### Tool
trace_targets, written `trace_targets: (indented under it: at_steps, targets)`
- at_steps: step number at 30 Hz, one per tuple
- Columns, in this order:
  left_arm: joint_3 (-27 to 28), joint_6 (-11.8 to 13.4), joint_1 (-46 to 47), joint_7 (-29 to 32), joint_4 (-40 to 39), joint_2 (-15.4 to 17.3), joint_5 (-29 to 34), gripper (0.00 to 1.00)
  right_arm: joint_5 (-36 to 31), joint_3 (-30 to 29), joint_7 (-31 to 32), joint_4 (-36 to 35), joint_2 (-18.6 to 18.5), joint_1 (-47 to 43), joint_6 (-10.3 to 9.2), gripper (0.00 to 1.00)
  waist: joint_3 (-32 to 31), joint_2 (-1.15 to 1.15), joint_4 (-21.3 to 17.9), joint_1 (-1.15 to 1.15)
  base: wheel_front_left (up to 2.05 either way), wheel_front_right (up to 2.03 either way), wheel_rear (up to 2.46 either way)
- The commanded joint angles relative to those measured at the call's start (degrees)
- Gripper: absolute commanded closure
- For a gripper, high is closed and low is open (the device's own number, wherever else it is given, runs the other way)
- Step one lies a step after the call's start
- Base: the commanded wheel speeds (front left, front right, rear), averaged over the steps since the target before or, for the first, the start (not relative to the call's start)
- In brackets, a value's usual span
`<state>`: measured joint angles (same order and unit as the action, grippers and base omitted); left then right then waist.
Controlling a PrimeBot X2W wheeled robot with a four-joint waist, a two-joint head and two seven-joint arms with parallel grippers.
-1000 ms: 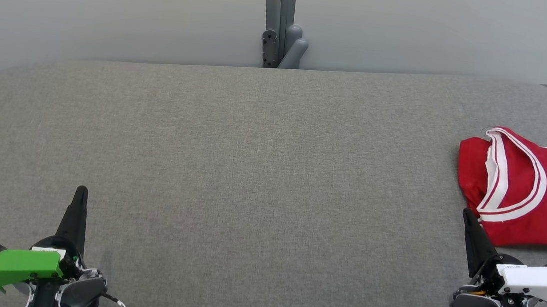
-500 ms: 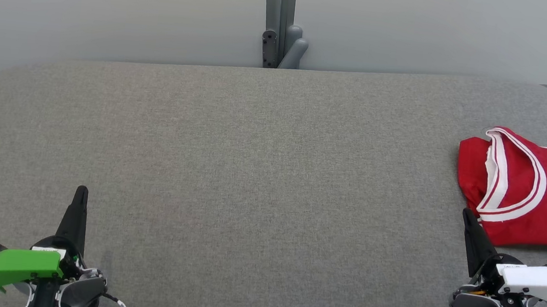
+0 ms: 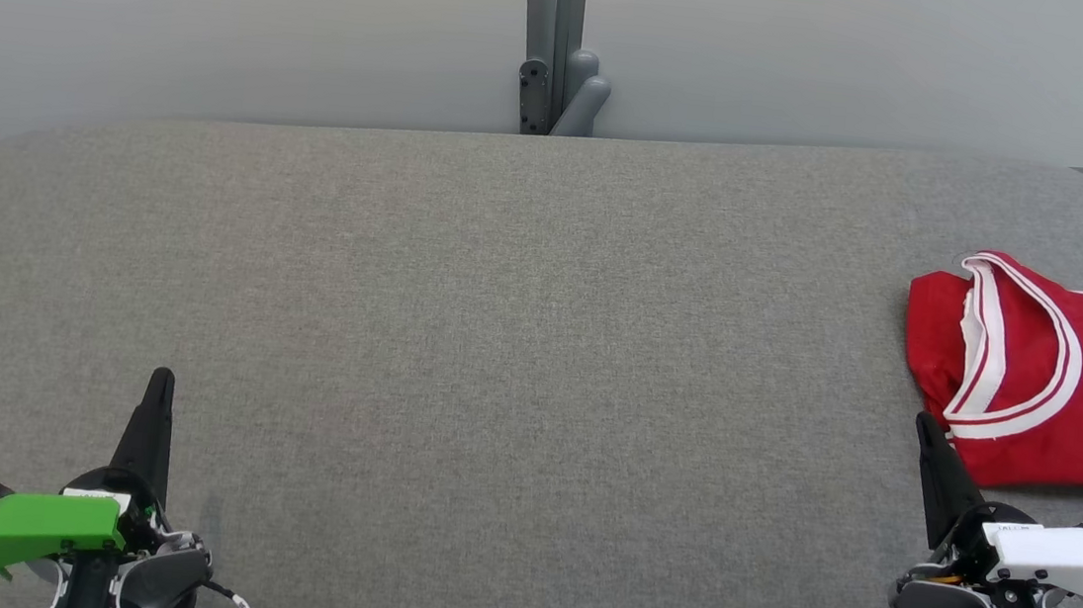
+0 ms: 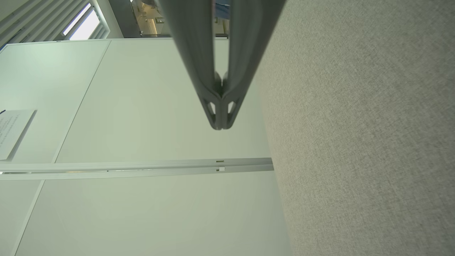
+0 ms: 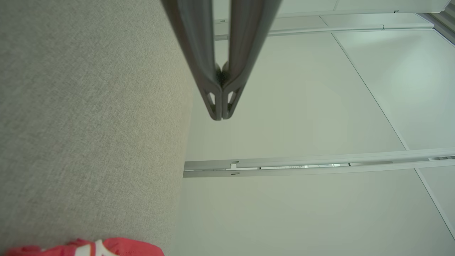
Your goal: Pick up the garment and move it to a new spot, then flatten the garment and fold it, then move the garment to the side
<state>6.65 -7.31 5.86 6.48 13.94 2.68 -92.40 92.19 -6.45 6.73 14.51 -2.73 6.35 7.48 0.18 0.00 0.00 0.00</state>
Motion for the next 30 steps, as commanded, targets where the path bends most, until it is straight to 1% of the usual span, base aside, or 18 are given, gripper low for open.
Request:
trace_targets:
  at_steps: [1,30]
  targets:
    - [0.11,-0.38,0.55,0.01,-0.12,0.38,-0.04,1.0,0.35,-0.09,0.16,-0.24,-0.28,0.55,0.02,1.0,0.0,0.0,0.0,0.0,0.0,0.0,0.0]
    - [0.1,-0.38,0.55,0.0,-0.12,0.38,-0.04,1.0,0.36,-0.08,0.16,-0.24,-0.28,0.55,0.02,1.0,0.0,0.0,0.0,0.0,0.0,0.0,0.0]
